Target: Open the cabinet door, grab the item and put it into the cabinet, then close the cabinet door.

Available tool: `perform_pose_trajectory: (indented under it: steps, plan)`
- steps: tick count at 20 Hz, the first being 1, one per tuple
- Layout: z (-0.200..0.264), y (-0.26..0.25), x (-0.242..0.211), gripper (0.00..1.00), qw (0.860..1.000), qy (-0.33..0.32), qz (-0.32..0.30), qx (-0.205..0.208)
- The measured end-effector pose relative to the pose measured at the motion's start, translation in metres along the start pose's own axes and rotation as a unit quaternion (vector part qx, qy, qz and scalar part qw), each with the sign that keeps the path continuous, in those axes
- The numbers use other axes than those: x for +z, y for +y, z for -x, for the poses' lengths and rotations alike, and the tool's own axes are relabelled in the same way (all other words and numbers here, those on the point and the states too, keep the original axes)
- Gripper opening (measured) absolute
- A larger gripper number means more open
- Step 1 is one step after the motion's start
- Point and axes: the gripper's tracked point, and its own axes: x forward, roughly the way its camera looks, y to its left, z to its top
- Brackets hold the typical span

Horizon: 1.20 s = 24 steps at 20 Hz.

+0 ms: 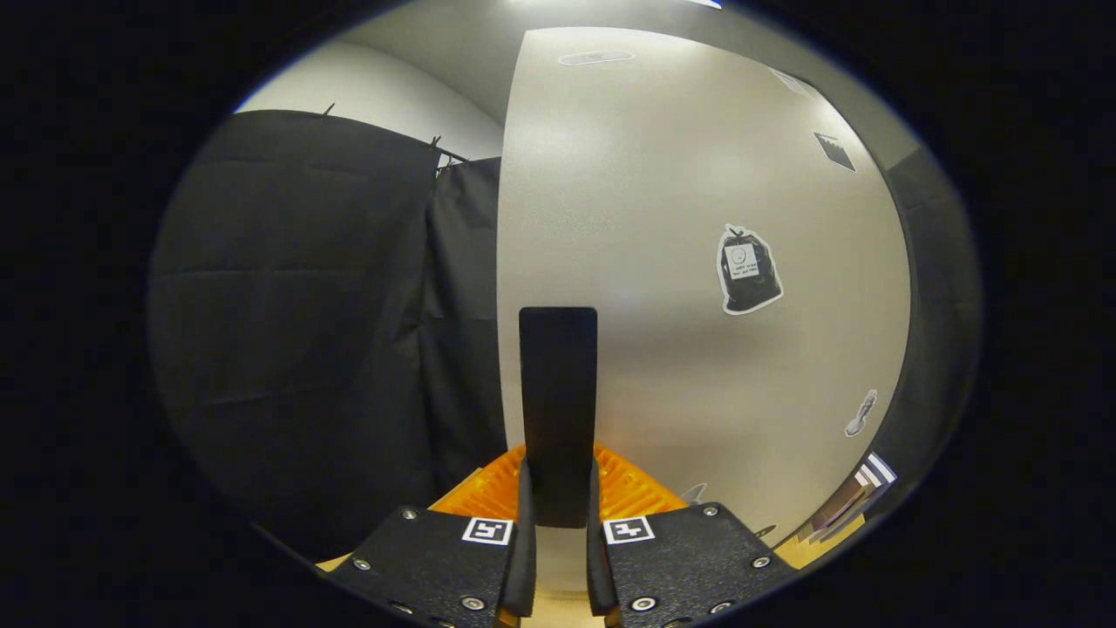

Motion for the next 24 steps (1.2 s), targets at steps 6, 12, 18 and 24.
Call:
perform_pose_trajectory:
  steps: [6, 12, 18, 24]
  plan:
    - [0.027, 0.001, 0.0, 0.24, 1.0, 0.001, -0.005, 0.021]
    - [0.052, -0.002, -0.001, 0.24, 0.999, 0.01, -0.014, 0.035]
    - [0.107, -0.015, 0.006, 0.24, 0.999, 0.011, -0.022, 0.034]
    - [0.149, -0.045, 0.001, 0.23, 0.999, 0.01, -0.033, -0.002]
